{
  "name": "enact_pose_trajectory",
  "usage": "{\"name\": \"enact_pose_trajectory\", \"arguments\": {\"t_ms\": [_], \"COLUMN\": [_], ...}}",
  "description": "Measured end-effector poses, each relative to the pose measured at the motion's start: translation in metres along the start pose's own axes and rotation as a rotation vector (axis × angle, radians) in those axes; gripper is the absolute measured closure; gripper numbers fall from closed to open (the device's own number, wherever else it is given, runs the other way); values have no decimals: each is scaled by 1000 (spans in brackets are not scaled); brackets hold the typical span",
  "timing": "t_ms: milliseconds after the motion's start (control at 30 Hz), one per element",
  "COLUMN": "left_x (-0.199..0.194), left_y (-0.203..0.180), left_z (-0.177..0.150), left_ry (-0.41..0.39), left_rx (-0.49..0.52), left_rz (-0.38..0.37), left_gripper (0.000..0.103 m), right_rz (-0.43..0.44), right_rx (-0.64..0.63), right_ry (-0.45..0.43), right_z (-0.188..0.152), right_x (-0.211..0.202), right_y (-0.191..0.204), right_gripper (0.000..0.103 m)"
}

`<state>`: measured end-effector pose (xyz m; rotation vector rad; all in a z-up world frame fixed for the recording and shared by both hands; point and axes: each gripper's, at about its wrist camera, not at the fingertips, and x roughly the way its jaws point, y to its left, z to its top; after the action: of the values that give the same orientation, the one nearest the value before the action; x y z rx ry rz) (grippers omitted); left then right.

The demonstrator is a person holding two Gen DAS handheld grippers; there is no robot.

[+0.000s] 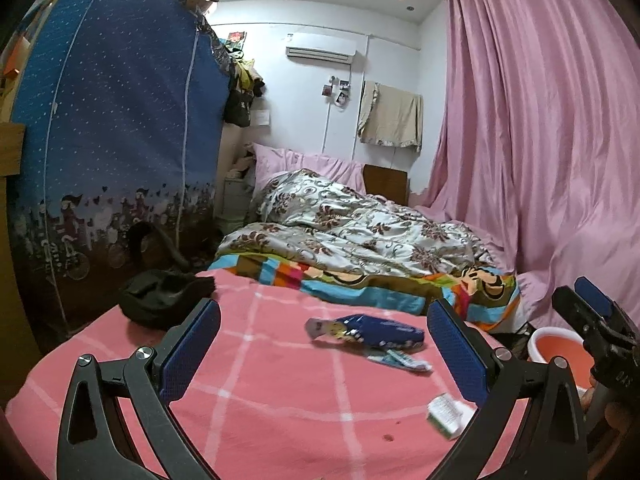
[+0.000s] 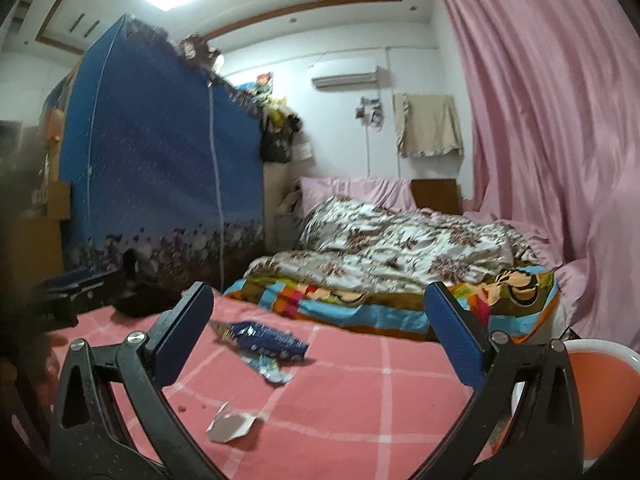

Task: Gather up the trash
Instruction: 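Move both tools back over the bedspread toward the blue wrapper and paper scrap, then grasp the white paper scrap with the right tool while the left tool grasps the blue wrapper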

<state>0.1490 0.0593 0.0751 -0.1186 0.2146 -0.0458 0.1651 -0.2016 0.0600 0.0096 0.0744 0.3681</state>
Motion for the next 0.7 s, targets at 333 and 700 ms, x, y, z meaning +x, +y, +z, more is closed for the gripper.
{"name": "enact_pose_trajectory", "arguments": {"t_ms": [333,700], "left_x": [17,58], "left_y": [17,15], "left_z": [-12,-24], "left_ry": [141,355], "left_rx": [-4,-7], "left_rz": [33,19], "left_gripper": [2,2], "right_rz": [104,177], "right_rx": [-24,-28], "right_ry": [283,547], "right_z": [-32,-69], "right_x": [37,66], "right_y": [21,32], "right_gripper": [0,8]}}
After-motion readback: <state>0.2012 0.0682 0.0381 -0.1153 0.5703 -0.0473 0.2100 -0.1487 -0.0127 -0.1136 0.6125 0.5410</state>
